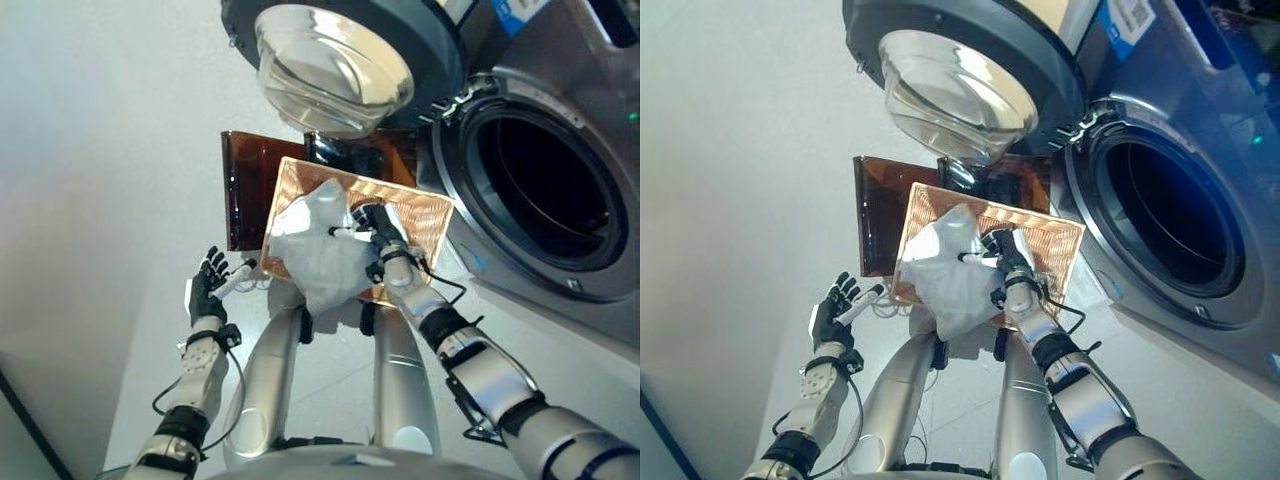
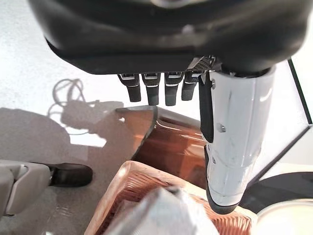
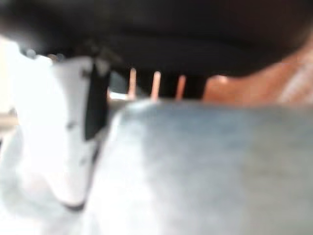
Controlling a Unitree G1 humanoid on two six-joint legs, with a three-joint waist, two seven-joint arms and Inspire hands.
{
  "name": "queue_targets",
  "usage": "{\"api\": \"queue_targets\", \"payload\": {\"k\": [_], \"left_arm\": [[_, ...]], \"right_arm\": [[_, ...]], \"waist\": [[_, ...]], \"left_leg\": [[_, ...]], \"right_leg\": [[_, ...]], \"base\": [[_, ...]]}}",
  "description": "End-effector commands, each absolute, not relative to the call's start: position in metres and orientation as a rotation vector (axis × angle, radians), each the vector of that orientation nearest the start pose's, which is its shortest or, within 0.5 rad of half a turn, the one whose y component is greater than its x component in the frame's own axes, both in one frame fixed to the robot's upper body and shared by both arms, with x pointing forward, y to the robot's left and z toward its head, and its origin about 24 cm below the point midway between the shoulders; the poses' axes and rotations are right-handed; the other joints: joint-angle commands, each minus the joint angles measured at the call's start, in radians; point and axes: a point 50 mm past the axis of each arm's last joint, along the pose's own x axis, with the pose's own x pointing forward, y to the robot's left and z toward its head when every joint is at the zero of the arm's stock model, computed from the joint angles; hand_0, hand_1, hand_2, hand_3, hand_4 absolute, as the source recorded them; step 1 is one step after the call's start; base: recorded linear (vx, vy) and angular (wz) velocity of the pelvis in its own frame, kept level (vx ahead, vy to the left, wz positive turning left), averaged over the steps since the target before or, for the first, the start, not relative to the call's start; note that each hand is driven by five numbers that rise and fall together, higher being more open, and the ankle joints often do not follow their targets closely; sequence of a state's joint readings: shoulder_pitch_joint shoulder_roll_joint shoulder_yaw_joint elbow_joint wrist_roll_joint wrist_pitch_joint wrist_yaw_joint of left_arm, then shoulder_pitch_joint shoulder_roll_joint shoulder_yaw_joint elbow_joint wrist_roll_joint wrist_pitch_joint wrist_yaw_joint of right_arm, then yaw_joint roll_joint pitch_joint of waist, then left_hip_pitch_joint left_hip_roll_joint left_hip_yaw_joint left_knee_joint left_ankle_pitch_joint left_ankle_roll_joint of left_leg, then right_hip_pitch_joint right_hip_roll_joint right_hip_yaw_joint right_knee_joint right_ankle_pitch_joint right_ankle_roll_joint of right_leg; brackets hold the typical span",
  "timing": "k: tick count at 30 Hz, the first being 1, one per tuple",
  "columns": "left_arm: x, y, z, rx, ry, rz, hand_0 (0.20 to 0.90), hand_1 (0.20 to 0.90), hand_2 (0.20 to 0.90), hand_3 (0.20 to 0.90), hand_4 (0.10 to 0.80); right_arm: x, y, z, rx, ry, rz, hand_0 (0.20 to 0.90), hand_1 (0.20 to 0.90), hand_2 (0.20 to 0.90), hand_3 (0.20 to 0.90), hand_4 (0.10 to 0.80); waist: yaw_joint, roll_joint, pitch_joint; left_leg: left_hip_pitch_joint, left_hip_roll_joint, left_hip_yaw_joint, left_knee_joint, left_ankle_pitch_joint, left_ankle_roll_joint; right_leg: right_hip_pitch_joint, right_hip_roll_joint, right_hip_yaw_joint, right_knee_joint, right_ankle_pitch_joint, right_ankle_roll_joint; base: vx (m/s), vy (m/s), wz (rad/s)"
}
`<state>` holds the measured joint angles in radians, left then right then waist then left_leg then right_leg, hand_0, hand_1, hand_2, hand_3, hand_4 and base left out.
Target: Pick up the clothes and place them into the washing machine
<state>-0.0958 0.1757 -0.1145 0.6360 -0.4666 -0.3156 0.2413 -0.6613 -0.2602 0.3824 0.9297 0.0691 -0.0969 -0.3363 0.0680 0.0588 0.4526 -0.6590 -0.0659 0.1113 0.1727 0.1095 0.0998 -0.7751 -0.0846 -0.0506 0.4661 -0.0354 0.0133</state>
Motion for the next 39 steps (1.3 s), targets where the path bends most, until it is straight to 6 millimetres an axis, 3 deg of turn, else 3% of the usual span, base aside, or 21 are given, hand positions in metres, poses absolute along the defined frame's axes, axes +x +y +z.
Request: {"api": "queue_targets", "payload": {"k": [1,12,13,20,23,26,32,39], "left_arm": [[0.227,0.229,-0.046,-0.150,0.209,0.427,0.900,0.900,0.900,0.900,0.800],[0.220,0.237,-0.048,-0.128,0.225,0.424,0.900,0.900,0.900,0.900,0.800],[0.219,0.240,-0.048,-0.128,0.223,0.427,0.900,0.900,0.900,0.900,0.800],[0.216,0.244,-0.051,-0.131,0.237,0.436,0.900,0.900,0.900,0.900,0.800],[0.214,0.244,-0.052,-0.147,0.241,0.446,0.900,0.900,0.900,0.900,0.800],[0.212,0.241,-0.055,-0.184,0.249,0.442,0.900,0.900,0.900,0.900,0.800],[0.207,0.239,-0.058,-0.215,0.258,0.433,0.900,0.900,0.900,0.900,0.800],[0.208,0.236,-0.060,-0.240,0.259,0.426,0.900,0.900,0.900,0.900,0.800]], "right_arm": [[0.362,-0.152,0.062,-0.415,-0.033,-0.095,0.200,0.200,0.200,0.200,0.300],[0.385,-0.204,0.113,-0.480,-0.109,-0.296,0.200,0.200,0.200,0.200,0.300],[0.388,-0.211,0.124,-0.452,-0.126,-0.329,0.200,0.200,0.200,0.200,0.300],[0.386,-0.217,0.136,-0.268,-0.181,-0.358,0.200,0.200,0.200,0.200,0.300],[0.380,-0.215,0.126,-0.117,-0.186,-0.334,0.200,0.200,0.200,0.200,0.300],[0.364,-0.209,0.101,0.048,-0.161,-0.256,0.200,0.200,0.200,0.200,0.300],[0.339,-0.211,0.067,0.173,-0.103,-0.200,0.200,0.200,0.200,0.200,0.300],[0.316,-0.204,0.045,0.369,-0.080,-0.117,0.200,0.200,0.200,0.200,0.300]], "waist": [[0.015,-0.005,-0.099],[0.033,-0.005,-0.129],[0.036,-0.007,-0.133],[0.034,-0.016,-0.145],[0.030,-0.024,-0.152],[0.020,-0.034,-0.165],[0.007,-0.042,-0.178],[-0.008,-0.050,-0.182]], "left_leg": [[-0.059,-0.006,0.019,0.025,-0.073,-0.058],[-0.041,-0.007,0.010,0.014,-0.074,-0.058],[-0.051,-0.004,0.017,0.008,-0.050,-0.053],[-0.033,-0.002,0.014,-0.008,-0.047,-0.055],[-0.020,-0.001,0.015,-0.013,-0.047,-0.055],[0.002,-0.001,0.015,-0.021,-0.049,-0.057],[0.048,-0.002,0.002,-0.027,-0.074,-0.063],[0.077,-0.002,0.002,-0.042,-0.071,-0.065]], "right_leg": [[-0.006,0.006,-0.015,-0.133,0.084,0.018],[0.010,0.005,-0.021,-0.142,0.081,0.019],[0.000,0.003,-0.027,-0.151,0.104,0.012],[0.017,0.005,-0.025,-0.161,0.103,0.014],[0.029,0.006,-0.027,-0.165,0.101,0.015],[0.053,0.007,-0.030,-0.177,0.097,0.018],[0.095,0.007,-0.027,-0.172,0.067,0.027],[0.124,0.010,-0.029,-0.188,0.065,0.028]], "base": [[0.009,-0.032,0.04],[-0.004,-0.013,0.02],[-0.079,-0.012,0.03],[-0.011,-0.001,0.00],[0.000,0.000,0.00],[0.065,-0.015,-0.02],[0.049,-0.007,0.00],[0.004,-0.003,0.00]]}}
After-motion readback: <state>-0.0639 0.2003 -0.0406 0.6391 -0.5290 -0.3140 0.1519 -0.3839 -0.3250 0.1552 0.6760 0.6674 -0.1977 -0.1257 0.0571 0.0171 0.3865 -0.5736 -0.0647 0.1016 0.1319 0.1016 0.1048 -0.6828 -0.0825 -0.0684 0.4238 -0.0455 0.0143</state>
